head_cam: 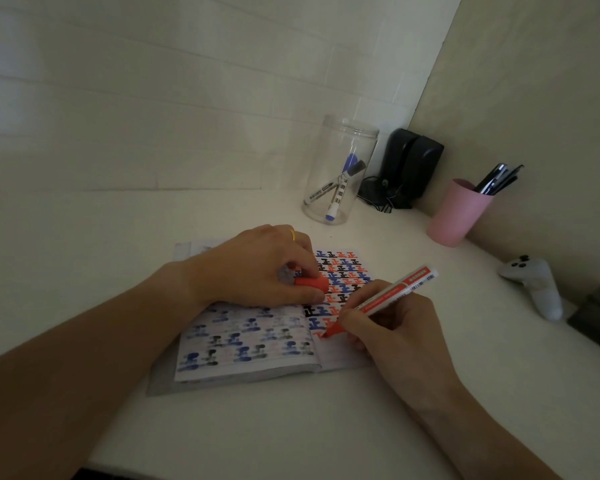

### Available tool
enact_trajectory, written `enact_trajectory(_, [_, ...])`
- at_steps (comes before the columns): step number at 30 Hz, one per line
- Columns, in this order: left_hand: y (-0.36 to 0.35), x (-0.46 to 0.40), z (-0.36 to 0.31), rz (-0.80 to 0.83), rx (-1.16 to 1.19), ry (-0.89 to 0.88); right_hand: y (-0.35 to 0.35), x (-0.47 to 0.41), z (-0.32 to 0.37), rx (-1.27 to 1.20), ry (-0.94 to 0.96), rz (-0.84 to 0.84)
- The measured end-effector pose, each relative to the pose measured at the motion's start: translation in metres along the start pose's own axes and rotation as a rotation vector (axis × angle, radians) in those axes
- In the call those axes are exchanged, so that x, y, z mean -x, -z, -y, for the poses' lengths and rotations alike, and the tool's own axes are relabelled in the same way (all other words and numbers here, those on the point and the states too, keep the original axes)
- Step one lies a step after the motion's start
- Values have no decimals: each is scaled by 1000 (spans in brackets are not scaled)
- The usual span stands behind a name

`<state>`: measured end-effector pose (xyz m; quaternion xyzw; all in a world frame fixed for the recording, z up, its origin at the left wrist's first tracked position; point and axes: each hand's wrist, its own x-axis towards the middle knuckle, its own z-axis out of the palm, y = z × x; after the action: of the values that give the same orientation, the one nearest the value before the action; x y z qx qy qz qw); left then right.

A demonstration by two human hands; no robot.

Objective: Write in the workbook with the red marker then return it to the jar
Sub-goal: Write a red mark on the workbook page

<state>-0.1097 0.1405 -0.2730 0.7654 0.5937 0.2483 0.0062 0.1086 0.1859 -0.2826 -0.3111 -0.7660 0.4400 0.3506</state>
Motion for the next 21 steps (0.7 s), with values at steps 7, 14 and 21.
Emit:
enact_trajectory(7, [0, 0, 0, 1, -4, -4, 0, 3, 4, -6, 47, 76])
enact_trajectory(14, [0, -1, 1, 9, -20, -7, 2, 4, 5, -14, 58, 96])
enact_trajectory(21, [1, -1, 1, 14, -25, -9, 1, 0, -3, 22, 24, 23])
